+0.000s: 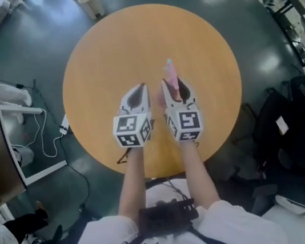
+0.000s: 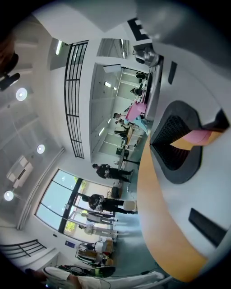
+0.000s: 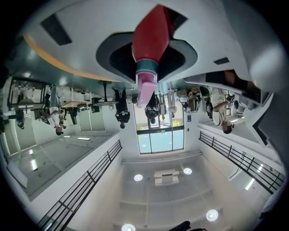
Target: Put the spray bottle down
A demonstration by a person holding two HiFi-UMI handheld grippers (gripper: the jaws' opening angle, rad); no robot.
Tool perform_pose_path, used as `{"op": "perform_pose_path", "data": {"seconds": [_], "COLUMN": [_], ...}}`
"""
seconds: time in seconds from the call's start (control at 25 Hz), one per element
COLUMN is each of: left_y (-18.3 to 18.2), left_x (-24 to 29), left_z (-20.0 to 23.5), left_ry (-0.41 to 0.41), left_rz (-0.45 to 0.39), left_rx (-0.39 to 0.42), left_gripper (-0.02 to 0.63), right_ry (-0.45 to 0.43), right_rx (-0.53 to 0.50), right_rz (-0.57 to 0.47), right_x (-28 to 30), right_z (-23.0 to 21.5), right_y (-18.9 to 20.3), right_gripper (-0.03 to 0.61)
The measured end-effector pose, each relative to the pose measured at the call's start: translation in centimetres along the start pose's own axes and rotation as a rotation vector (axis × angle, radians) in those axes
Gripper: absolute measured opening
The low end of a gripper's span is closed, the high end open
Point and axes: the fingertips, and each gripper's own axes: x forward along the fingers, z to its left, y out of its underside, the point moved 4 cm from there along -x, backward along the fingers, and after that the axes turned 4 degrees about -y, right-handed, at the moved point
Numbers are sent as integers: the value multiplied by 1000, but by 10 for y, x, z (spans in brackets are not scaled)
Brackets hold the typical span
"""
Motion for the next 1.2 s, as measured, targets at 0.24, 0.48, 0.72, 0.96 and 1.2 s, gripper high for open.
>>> {"op": "perform_pose_path", "data": {"seconds": [0.24, 0.48, 0.72, 0.96, 1.2], "left_y": [16, 28, 40, 49, 50], "left_x": [12, 13, 11, 6, -4], "left_z": [6, 12, 18, 16, 9], "left_ry": [-11, -39, -58, -62, -62], "left_rz": [39, 65, 87, 104, 104], "left_rx": [-23, -35, -51, -54, -47], "left_gripper": [12, 12, 12, 12, 12], "right_ry": [4, -33, -41, -18, 15], "right_rx": [-6, -57, -92, -97, -124], "right_rz": [30, 2, 17, 62, 63], "right_x": [13, 23, 29, 23, 11], "right_z": [-1, -2, 1, 4, 6], "right_y": [20, 49, 67, 88, 97], "right_gripper": [158, 158, 158, 160, 161]}}
